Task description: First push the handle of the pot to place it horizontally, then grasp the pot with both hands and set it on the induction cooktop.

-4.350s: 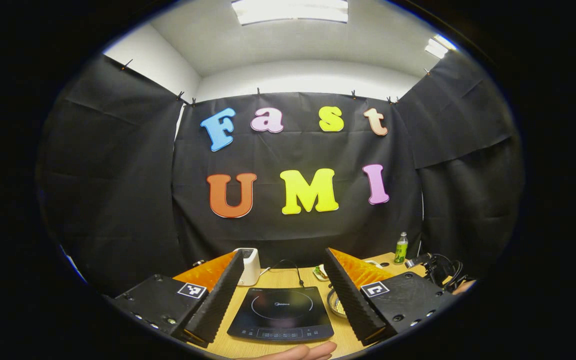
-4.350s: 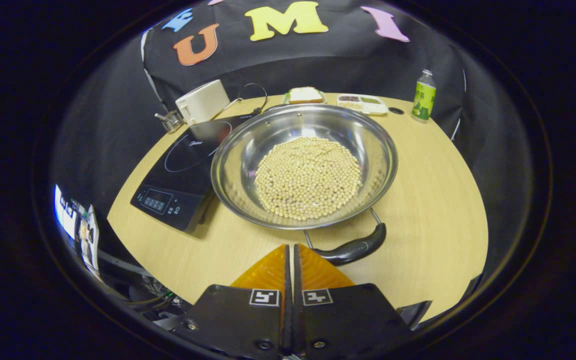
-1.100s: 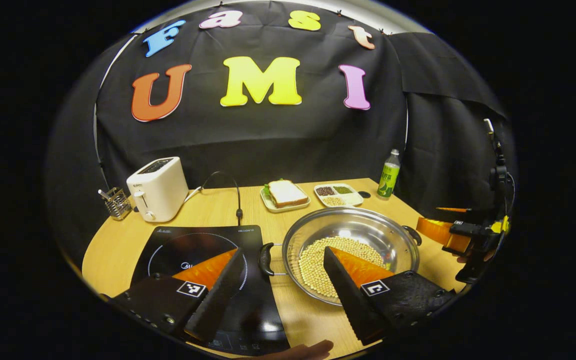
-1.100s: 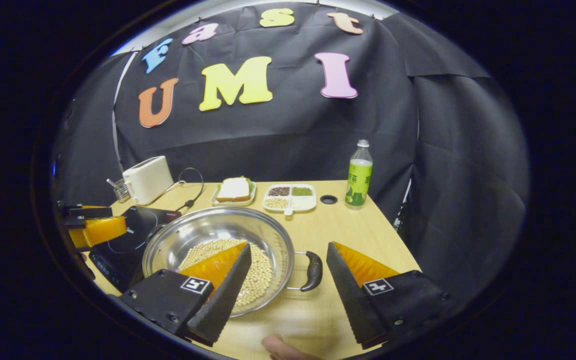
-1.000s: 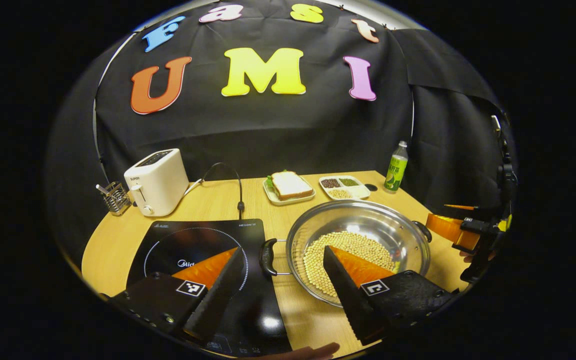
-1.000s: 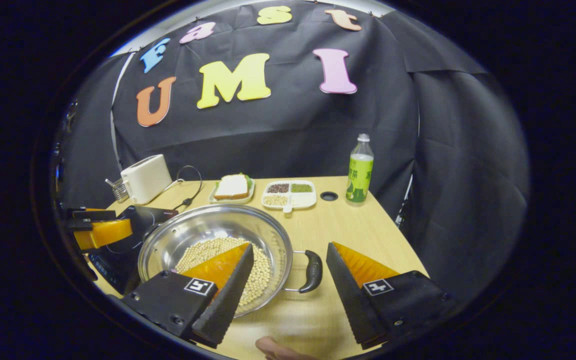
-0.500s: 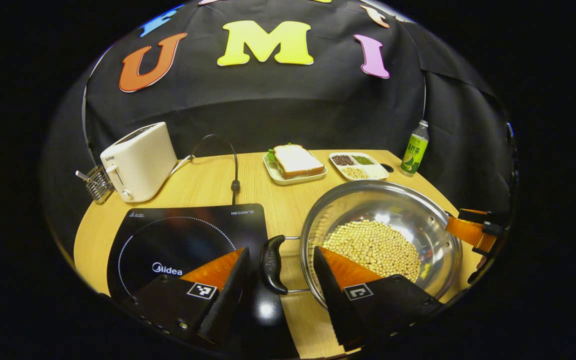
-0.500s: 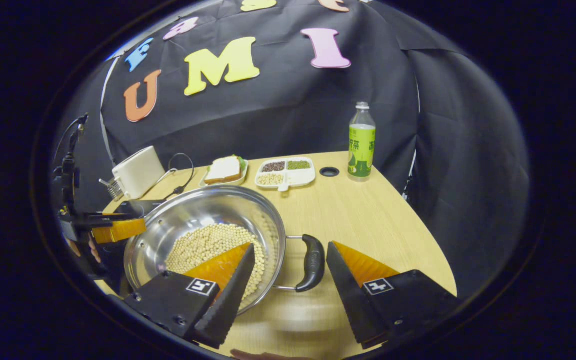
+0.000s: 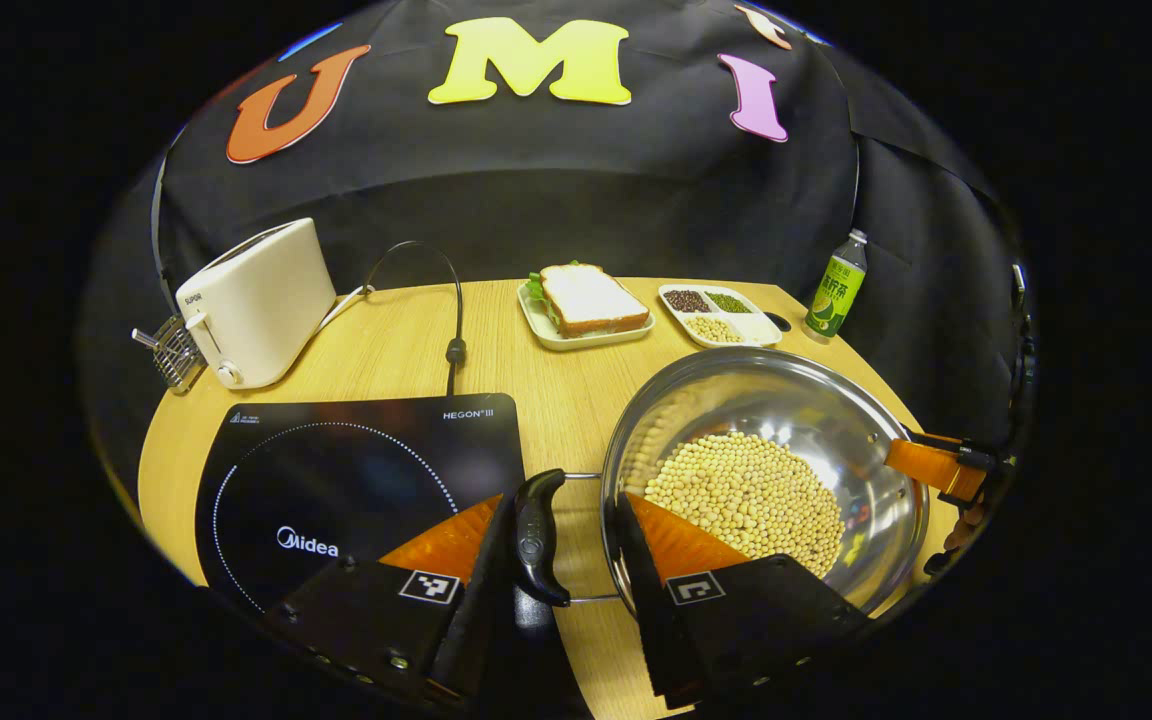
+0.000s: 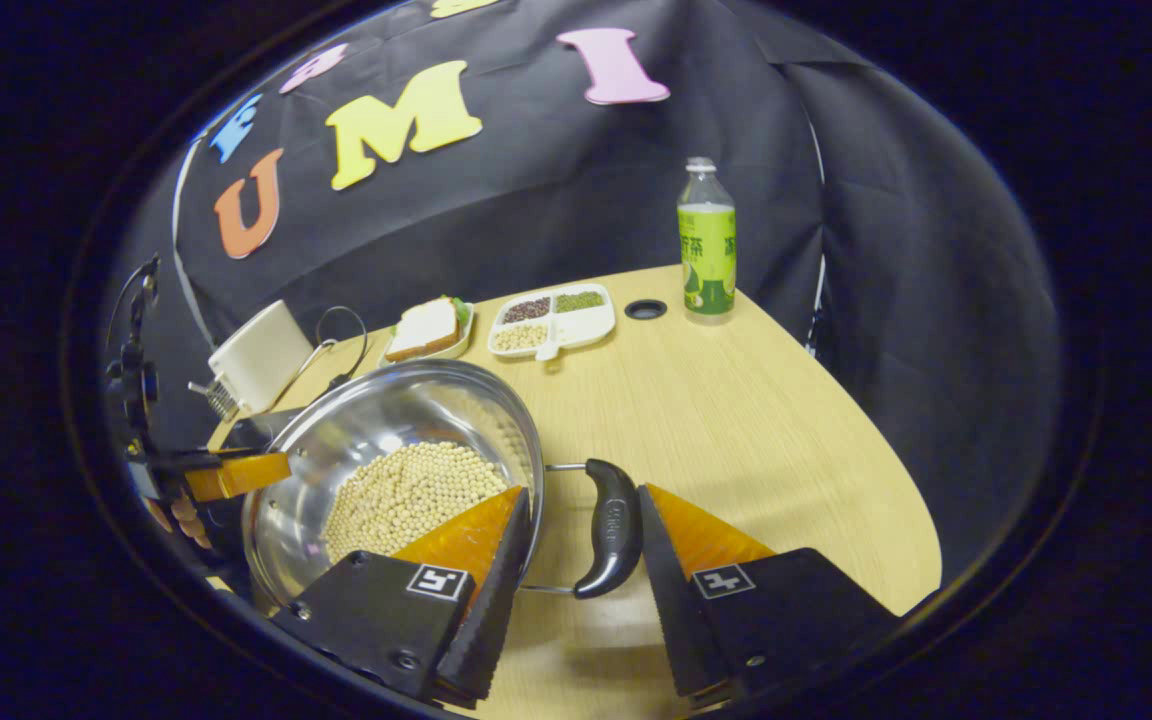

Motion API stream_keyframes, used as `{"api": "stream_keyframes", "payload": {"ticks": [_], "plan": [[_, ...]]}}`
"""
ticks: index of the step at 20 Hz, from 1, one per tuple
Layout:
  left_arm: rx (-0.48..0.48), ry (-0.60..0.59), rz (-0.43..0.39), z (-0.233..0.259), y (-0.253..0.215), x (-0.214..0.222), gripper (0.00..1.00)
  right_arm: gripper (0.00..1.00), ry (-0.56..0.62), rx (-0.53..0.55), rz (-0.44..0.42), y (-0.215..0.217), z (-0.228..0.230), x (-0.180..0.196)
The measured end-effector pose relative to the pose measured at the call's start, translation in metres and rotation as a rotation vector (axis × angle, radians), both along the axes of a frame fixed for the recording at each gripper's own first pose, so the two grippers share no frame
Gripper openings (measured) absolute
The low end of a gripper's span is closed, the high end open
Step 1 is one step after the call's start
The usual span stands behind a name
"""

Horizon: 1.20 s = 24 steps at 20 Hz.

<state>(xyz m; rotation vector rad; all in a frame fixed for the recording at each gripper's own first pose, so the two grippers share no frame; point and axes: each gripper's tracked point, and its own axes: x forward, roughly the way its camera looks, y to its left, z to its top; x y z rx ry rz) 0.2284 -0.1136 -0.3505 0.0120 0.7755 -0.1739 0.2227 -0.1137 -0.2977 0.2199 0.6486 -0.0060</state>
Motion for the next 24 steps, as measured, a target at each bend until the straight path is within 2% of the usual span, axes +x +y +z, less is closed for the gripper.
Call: {"api": "stream_keyframes", "payload": {"ticks": [3, 6, 7, 8, 9, 10, 11, 17, 24], "plan": [[0.006, -0.005, 0.002, 0.001, 0.001, 0.0, 0.57, 0.59, 0.022, -0.006, -0.01, 0.001, 0.001, -0.002], [0.015, 0.006, 0.003, -0.001, -0.001, -0.002, 0.55, 0.57, 0.037, -0.022, -0.019, 0.001, 0.005, -0.009], [0.004, 0.006, 0.009, 0.0, -0.001, -0.003, 0.63, 0.57, 0.033, -0.03, -0.02, 0.001, 0.009, -0.013], [0.001, 0.003, 0.007, 0.003, -0.001, -0.007, 0.52, 0.57, 0.024, -0.033, -0.022, 0.001, 0.014, -0.015], [-0.004, -0.008, 0.008, 0.009, -0.002, -0.01, 0.52, 0.56, 0.016, -0.035, -0.024, 0.001, 0.019, -0.018], [-0.003, -0.021, 0.005, 0.016, -0.003, -0.013, 0.43, 0.56, 0.011, -0.038, -0.024, 0.002, 0.024, -0.022], [0.0, -0.036, 0.005, 0.024, -0.003, -0.015, 0.52, 0.56, 0.005, -0.042, -0.022, 0.004, 0.031, -0.027], [-0.016, -0.111, 0.013, 0.073, 0.02, -0.033, 0.52, 0.56, -0.081, -0.077, -0.003, 0.034, 0.086, -0.049], [-0.008, -0.181, 0.081, 0.121, 0.095, -0.055, 0.52, 0.56, -0.134, -0.09, 0.079, 0.119, 0.118, -0.06]]}}
